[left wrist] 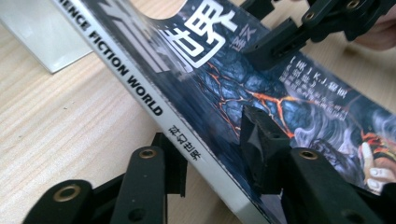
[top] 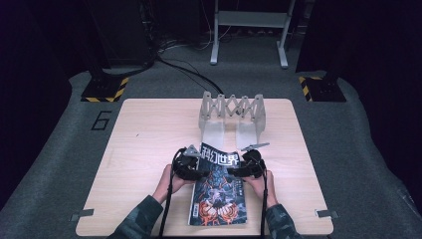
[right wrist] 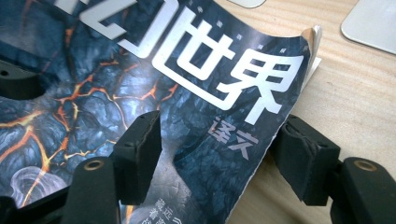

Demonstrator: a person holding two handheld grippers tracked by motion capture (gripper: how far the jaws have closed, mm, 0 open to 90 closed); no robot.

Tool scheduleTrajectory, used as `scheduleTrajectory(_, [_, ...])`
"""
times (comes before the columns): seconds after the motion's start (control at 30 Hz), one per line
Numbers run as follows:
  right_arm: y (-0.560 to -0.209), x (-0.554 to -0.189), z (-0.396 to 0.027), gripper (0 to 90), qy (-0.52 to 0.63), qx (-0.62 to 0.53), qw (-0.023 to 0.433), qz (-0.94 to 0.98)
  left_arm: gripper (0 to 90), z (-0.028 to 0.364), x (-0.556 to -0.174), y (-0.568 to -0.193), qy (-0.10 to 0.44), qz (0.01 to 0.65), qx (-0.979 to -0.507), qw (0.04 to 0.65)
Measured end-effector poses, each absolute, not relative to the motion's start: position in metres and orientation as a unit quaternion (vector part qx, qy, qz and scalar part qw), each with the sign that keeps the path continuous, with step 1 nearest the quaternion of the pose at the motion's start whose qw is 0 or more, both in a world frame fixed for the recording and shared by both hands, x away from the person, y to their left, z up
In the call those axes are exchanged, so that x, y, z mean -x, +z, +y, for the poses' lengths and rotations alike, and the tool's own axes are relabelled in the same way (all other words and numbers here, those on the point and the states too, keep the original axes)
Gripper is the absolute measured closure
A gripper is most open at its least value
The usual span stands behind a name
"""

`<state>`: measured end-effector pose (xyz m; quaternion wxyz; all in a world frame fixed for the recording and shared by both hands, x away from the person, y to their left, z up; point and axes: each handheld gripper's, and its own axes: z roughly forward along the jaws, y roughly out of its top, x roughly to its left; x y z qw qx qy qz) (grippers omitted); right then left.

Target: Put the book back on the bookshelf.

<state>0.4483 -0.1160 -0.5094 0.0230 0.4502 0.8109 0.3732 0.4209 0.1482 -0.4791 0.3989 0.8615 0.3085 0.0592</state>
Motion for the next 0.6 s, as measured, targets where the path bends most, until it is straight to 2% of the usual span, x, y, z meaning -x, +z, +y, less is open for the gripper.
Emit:
scheduleTrajectory(0.2, [-0.512,-0.449,-0.126,31.0,0.392,-0.456,0.000,0.799,69.1,0.156,-0.406,-0.478,0.083,0.297,-0.832,0.461])
scheduleTrajectory(0.37, [-0.507,-0.449,-0.129,28.2,0.399,-0.449,0.010,0.799,70.8,0.158,-0.398,-0.476,0.103,0.280,-0.817,0.494])
scheduleTrajectory(0.6, [-0.508,-0.451,-0.129,23.9,0.400,-0.451,-0.004,0.798,72.0,0.166,-0.394,-0.477,0.104,0.271,-0.809,0.511])
